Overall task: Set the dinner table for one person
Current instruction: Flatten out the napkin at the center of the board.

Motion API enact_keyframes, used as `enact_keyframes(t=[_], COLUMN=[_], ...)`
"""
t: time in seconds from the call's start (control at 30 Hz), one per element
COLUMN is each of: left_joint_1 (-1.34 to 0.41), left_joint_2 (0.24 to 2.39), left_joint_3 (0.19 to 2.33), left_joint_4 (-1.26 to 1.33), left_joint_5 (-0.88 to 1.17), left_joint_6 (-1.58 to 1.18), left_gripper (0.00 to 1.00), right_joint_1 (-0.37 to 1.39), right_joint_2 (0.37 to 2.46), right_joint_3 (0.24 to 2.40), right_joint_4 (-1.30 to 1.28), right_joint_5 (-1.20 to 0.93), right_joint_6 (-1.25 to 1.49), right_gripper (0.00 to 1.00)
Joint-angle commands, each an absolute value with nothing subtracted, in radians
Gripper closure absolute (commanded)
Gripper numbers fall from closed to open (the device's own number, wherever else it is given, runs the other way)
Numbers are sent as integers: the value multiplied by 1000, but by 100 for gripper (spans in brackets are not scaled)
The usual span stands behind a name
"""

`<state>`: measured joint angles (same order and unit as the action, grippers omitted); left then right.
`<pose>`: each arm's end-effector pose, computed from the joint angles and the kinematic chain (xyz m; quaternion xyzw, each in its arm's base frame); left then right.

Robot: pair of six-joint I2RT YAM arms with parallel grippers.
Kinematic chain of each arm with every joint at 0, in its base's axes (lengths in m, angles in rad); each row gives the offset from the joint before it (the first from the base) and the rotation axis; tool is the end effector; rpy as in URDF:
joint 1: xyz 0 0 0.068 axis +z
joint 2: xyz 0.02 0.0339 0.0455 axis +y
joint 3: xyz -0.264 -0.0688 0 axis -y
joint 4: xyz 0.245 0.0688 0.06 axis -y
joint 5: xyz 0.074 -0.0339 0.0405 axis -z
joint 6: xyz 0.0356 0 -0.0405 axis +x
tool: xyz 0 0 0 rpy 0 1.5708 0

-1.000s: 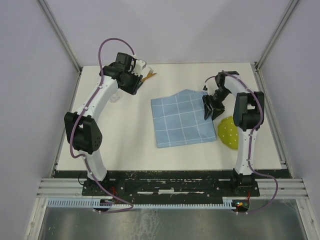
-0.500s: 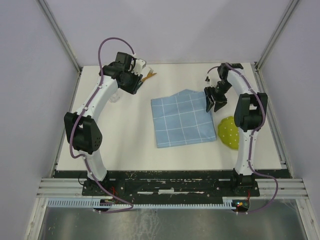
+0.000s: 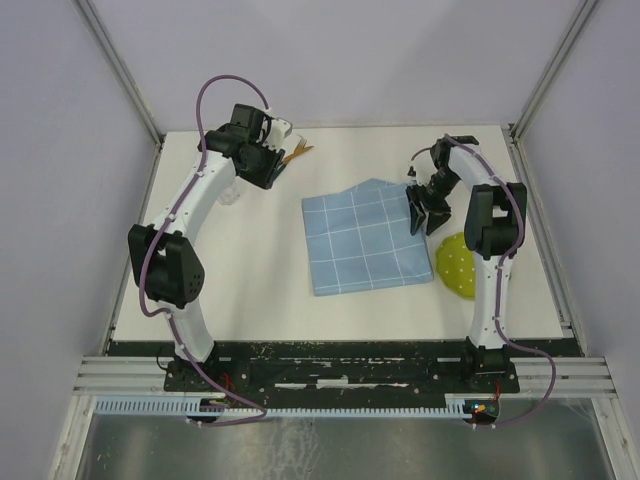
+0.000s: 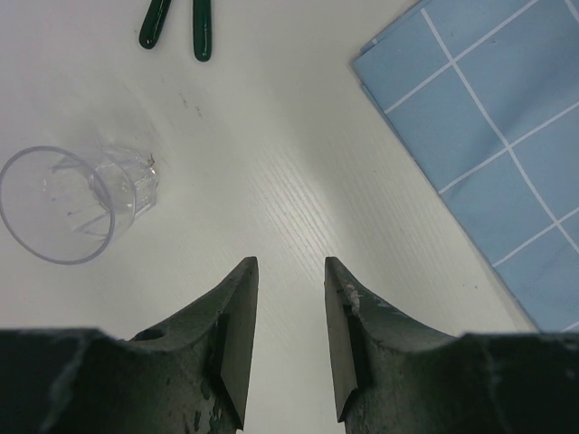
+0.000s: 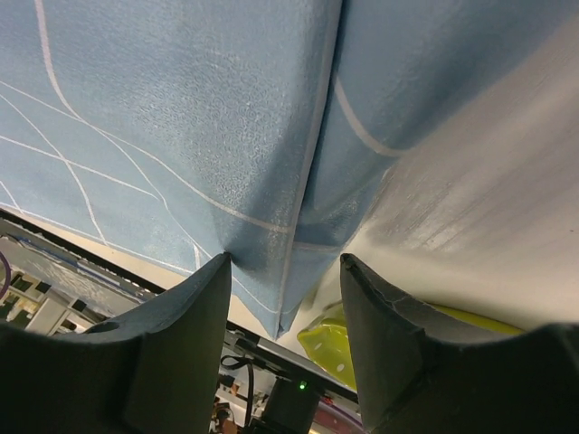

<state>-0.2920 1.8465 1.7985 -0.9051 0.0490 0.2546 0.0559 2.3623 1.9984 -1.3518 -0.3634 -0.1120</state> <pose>0.3854 -0.1177 0.3264 0.2642 0.9150 -0.0290 0.3034 0.4412 0.0374 0.1618 0.0692 -0.9786 -0.1822 0.0661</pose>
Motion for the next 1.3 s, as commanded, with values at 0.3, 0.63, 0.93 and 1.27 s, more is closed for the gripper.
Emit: enact_keyframes(t=[0.3,0.63,0.93,1.27], left_joint_1=[-290,-292,-291,-292], left_joint_2=[1802,1787,1795,1822], left_joint_3=[1841,1828,1827,1878], left_joint_4=[-900,-900,-897,-913], left_joint_5=[42,40,41,41], left_joint_6=[289,288,291,316], left_gripper=[58,58,58,58], right_joint_1=[59,86,70,16], right_joint_2=[2435,2399,2153,1875], right_joint_3=[1966,1916,1962,2094], right_joint_4=[-1413,-1386,-1397,-1405], right_joint_5=[-547,-556,-461,-518], right_joint_6=[-135,-171,-297,-282], right_gripper=[40,98,98,98])
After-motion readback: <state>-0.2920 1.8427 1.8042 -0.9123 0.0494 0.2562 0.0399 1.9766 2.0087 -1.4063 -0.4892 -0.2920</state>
